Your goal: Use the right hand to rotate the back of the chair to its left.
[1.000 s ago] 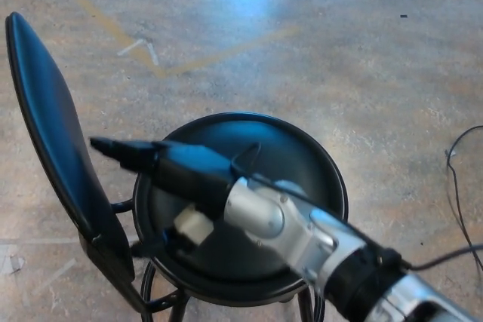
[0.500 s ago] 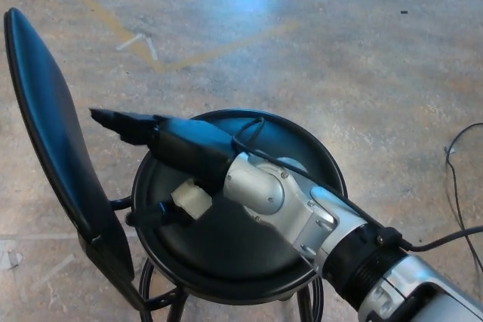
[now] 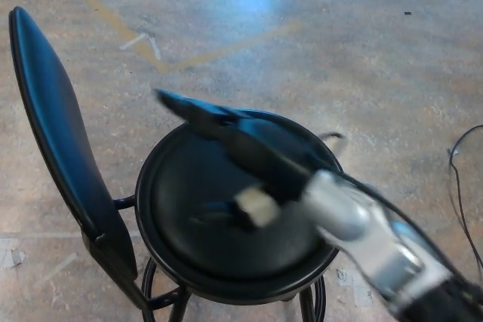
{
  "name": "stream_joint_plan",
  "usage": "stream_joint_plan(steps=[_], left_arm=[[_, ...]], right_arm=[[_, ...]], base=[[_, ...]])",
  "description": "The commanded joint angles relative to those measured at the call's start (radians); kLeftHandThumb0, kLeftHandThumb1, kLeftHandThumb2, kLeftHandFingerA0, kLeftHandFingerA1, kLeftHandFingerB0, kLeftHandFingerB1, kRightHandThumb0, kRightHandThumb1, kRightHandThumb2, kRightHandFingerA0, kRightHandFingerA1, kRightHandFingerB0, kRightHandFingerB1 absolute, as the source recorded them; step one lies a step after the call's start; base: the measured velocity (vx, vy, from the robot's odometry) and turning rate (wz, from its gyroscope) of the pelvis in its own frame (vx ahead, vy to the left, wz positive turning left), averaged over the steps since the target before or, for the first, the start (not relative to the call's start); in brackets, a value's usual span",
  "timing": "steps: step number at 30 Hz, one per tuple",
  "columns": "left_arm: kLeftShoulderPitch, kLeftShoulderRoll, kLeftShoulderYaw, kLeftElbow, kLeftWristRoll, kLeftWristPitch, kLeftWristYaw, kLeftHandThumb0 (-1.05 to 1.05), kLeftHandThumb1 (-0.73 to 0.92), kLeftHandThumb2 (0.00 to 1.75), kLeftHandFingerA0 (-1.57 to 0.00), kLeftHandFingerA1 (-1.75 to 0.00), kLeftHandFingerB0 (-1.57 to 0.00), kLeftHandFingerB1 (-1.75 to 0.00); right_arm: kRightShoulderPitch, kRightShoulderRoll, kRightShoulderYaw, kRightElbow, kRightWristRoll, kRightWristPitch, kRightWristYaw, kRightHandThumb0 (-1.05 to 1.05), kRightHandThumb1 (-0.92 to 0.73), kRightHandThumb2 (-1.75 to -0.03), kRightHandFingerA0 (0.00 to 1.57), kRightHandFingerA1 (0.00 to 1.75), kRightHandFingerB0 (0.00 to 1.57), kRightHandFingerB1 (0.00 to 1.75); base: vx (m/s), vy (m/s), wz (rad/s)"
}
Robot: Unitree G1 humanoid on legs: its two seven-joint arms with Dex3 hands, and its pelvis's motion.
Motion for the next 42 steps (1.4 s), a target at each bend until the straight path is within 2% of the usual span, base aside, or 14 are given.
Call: stream_joint_plan(steps=[1,6,7,10,28,30,31,33,34,36,37,39,40,42], left_arm=[[0.009,-0.006,0.002,0.002,-0.009,-0.003,0.003,-0.65,0.64,0.60,-0.50,-0.45,-0.47,-0.38],[0.010,-0.013,0.006,0.003,-0.013,-0.003,0.005,-0.65,0.63,0.59,-0.49,-0.45,-0.50,-0.39],[0.011,-0.013,0.005,0.003,-0.012,-0.005,0.004,-0.65,0.63,0.59,-0.49,-0.45,-0.50,-0.39],[0.013,-0.010,0.000,0.003,-0.006,-0.009,0.001,-0.65,0.66,0.60,-0.46,-0.43,-0.44,-0.37],[0.006,-0.024,0.008,0.003,-0.015,-0.004,-0.018,-0.68,0.64,0.60,-0.46,-0.44,-0.47,-0.38],[0.007,-0.026,0.011,0.003,-0.017,-0.006,-0.017,-0.69,0.60,0.61,-0.45,-0.44,-0.44,-0.38],[0.008,-0.027,0.010,0.002,-0.016,-0.009,-0.015,-0.67,0.50,0.91,-0.41,-0.56,-0.38,-0.51],[0.007,-0.029,0.014,0.003,-0.020,-0.007,-0.014,-0.67,0.64,0.59,-0.45,-0.42,-0.46,-0.37],[0.007,-0.029,0.013,0.003,-0.019,-0.008,-0.014,-0.66,0.50,0.91,-0.39,-0.55,-0.40,-0.52],[0.004,-0.031,0.017,0.004,-0.022,-0.003,-0.009,-0.65,0.63,0.59,-0.47,-0.44,-0.48,-0.39],[0.007,-0.030,0.012,0.003,-0.018,-0.008,-0.019,-0.75,0.55,0.93,-0.39,-0.54,-0.35,-0.48],[0.009,-0.030,0.010,0.002,-0.016,-0.011,-0.023,-0.75,0.55,0.93,-0.39,-0.54,-0.35,-0.48],[0.010,-0.029,0.010,0.003,-0.016,-0.007,-0.026,-0.70,0.62,0.62,-0.42,-0.43,-0.42,-0.37],[0.010,-0.028,0.007,0.003,-0.012,-0.010,-0.024,-0.74,0.55,0.92,-0.39,-0.54,-0.35,-0.48]], right_arm=[[0.202,-0.122,-0.099,-0.109,0.055,-0.163,-0.057,-0.90,-0.51,-0.99,0.00,0.09,0.00,0.03],[0.363,-0.176,-0.182,-0.104,0.066,-0.303,-0.149,-0.92,-0.54,-0.98,0.09,0.14,0.00,0.00],[0.395,-0.185,-0.195,-0.107,0.062,-0.320,-0.162,-0.96,-0.68,-0.62,0.11,0.29,0.00,0.06],[0.466,-0.202,-0.223,-0.115,0.001,-0.355,-0.231,-0.94,-0.56,-0.99,0.12,0.16,0.00,0.00],[0.643,-0.258,-0.353,0.166,-0.164,-0.585,-0.618,-0.86,-0.54,-0.97,0.02,0.12,0.01,0.10],[0.626,-0.268,-0.348,0.297,-0.168,-0.560,-0.669,-0.89,-0.59,-1.01,0.03,0.12,0.03,0.12],[0.603,-0.262,-0.352,0.438,-0.136,-0.530,-0.686,-0.93,-0.61,-1.02,0.10,0.17,0.10,0.13],[0.581,-0.251,-0.360,0.538,-0.097,-0.507,-0.674,-0.93,-0.62,-1.03,0.10,0.20,0.09,0.14],[0.570,-0.248,-0.364,0.588,-0.077,-0.505,-0.660,-0.92,-0.62,-1.02,0.10,0.22,0.09,0.14],[0.539,-0.232,-0.388,0.710,-0.015,-0.480,-0.612,-0.82,-0.57,-1.02,0.03,0.37,0.02,0.23],[0.520,-0.226,-0.399,0.771,0.003,-0.441,-0.595,-0.87,-0.63,-1.04,0.08,0.35,0.06,0.20],[0.506,-0.225,-0.402,0.809,0.006,-0.434,-0.595,-0.87,-0.63,-1.04,0.08,0.35,0.06,0.20],[0.488,-0.219,-0.420,0.864,0.029,-0.386,-0.562,-0.88,-0.64,-1.05,0.08,0.33,0.07,0.21],[0.472,-0.218,-0.425,0.904,0.034,-0.356,-0.543,-0.86,-0.64,-1.05,0.08,0.30,0.06,0.21]], base=[[0.00,0.000,0.00],[0.00,0.000,0.00],[0.00,0.000,0.00],[0.00,0.000,0.00],[0.00,0.000,0.00],[0.00,0.000,0.00],[0.00,0.000,0.00],[0.00,0.000,0.00],[0.00,0.000,0.00],[0.00,0.000,0.00],[0.00,0.000,0.00],[0.00,0.000,0.00],[0.00,0.000,0.00],[0.00,0.000,0.00]])
